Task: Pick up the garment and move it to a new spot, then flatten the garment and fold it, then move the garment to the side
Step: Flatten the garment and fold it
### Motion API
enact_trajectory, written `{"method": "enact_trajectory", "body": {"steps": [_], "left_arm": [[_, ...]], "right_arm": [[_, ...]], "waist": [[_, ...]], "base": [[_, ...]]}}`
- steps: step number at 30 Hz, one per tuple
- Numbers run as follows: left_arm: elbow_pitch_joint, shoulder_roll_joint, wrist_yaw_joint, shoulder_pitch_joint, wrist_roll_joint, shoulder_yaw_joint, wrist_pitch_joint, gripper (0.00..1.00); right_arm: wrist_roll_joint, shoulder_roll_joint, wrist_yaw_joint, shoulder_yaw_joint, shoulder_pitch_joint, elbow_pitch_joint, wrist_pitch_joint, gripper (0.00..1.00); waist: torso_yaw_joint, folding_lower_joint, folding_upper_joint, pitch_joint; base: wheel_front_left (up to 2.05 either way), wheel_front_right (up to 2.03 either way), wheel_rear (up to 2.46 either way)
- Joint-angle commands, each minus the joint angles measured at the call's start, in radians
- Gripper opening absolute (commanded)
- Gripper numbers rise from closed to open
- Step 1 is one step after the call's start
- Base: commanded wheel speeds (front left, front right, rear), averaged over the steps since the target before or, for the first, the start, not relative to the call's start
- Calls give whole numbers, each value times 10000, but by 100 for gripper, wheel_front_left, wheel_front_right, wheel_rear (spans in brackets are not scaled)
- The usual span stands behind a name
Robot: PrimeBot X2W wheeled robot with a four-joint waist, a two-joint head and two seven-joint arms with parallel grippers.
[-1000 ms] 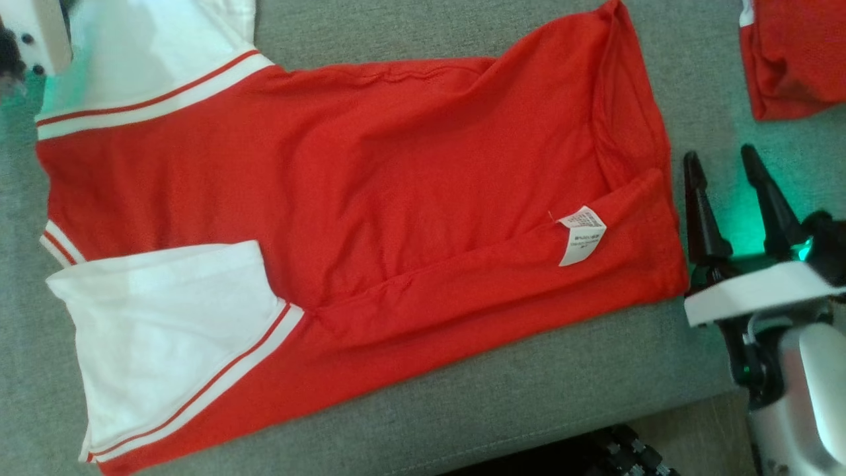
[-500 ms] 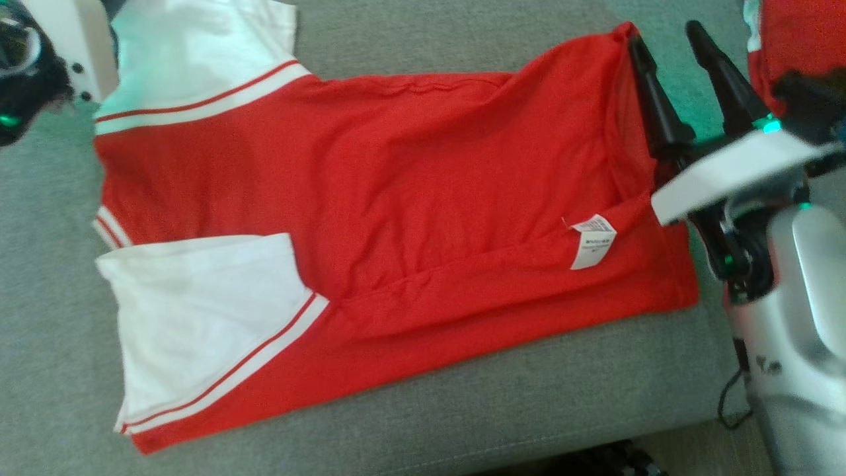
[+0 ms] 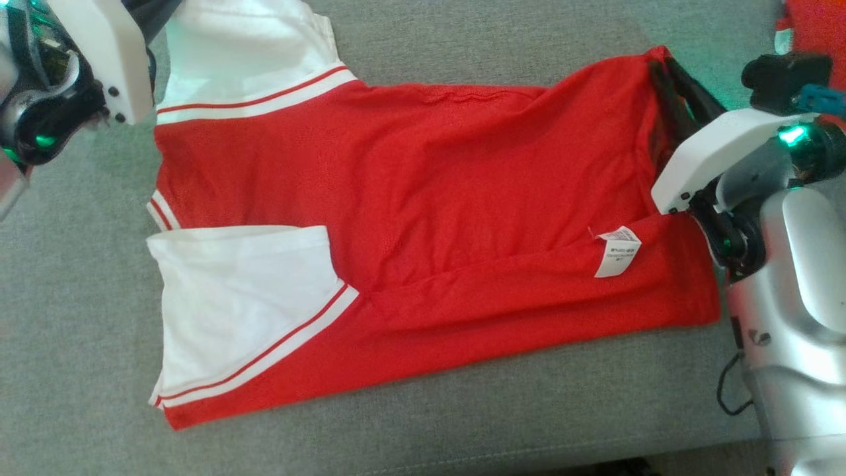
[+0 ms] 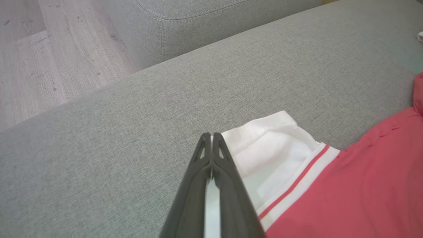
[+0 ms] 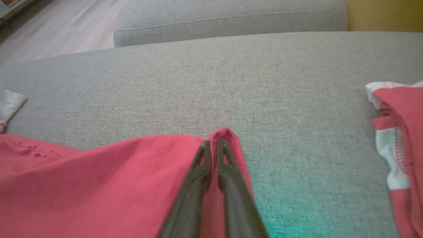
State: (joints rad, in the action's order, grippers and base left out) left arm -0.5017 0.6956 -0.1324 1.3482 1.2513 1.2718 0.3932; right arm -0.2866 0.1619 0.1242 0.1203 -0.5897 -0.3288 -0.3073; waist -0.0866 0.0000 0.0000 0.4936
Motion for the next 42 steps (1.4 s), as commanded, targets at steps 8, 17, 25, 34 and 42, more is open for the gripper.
{"method": "enact_trajectory", "body": {"steps": [8, 17, 25, 34, 42], "left_arm": [[250, 357, 17, 854, -90, -151, -811, 0], [1, 229, 17, 1578, -366, -239, -3751, 0], [864, 427, 17, 1675, 51, -74, -4824, 0], [2529, 1067, 17, 45, 108, 57, -5540, 0], [4006, 1958, 17, -2335, 103, 79, -6110, 0]], "right_arm": [[50, -73, 65, -207, -489, 270, -38, 0], [-503, 148, 65, -851, -1178, 290, 333, 0], [-1015, 687, 65, -1273, -686, 915, 167, 0], [-1287, 970, 65, -1965, 1509, 2285, -193, 0], [-1490, 772, 65, -2672, 3178, 2932, -561, 0]], "waist": [[201, 0, 0, 97], [411, 0, 0, 30], [878, 0, 0, -249], [1659, 0, 0, -848], [2031, 0, 0, -1564]], "base": [[0, 0, 0], [0, 0, 0], [0, 0, 0], [0, 0, 0], [0, 0, 0]]}}
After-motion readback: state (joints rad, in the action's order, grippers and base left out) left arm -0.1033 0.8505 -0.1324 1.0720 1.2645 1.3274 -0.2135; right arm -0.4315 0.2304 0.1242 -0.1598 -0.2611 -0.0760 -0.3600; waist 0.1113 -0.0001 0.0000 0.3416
